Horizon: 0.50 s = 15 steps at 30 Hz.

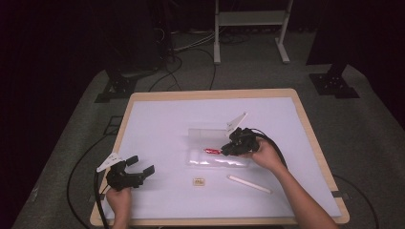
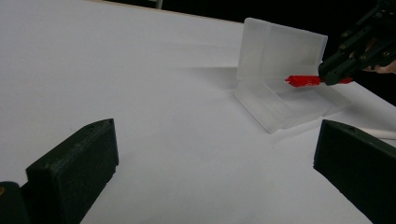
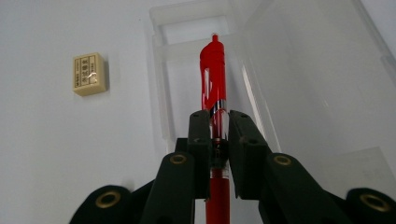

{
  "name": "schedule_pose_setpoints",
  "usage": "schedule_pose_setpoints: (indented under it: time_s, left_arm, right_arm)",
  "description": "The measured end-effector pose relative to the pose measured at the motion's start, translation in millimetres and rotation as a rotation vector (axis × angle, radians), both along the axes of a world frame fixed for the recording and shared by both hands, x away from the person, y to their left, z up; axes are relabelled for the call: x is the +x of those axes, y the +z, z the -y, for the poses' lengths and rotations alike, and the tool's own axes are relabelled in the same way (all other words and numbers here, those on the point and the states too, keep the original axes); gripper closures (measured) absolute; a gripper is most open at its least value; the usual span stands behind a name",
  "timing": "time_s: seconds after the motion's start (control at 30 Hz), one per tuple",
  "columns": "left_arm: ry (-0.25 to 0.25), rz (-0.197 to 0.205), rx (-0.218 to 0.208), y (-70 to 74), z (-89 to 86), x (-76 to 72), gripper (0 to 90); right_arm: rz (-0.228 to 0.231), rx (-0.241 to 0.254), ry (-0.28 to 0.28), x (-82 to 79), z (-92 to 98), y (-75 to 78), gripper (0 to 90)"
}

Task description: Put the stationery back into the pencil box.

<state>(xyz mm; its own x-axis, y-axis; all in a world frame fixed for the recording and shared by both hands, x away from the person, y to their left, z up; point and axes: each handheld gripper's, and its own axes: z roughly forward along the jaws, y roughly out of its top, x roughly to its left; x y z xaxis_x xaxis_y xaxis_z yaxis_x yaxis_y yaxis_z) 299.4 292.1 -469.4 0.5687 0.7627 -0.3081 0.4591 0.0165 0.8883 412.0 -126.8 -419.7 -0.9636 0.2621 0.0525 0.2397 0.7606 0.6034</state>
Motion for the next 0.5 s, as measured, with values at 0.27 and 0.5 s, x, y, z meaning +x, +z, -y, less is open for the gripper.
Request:
schedule_pose_setpoints:
  time_s: [0.27,0.5]
  left_arm:
    - [0.0,-0.001,0.0,0.1,0.3,-0.2,0.0]
    - [-0.001,0.001,0.0,0.3,0.2,-0.2,0.0]
  right_arm:
    - [-0.024,-0.011,0.003,5.4,-5.0,-11.5,78.8]
    - [-0.045,-0.029,0.002,8.8,-8.0,-20.6,78.8]
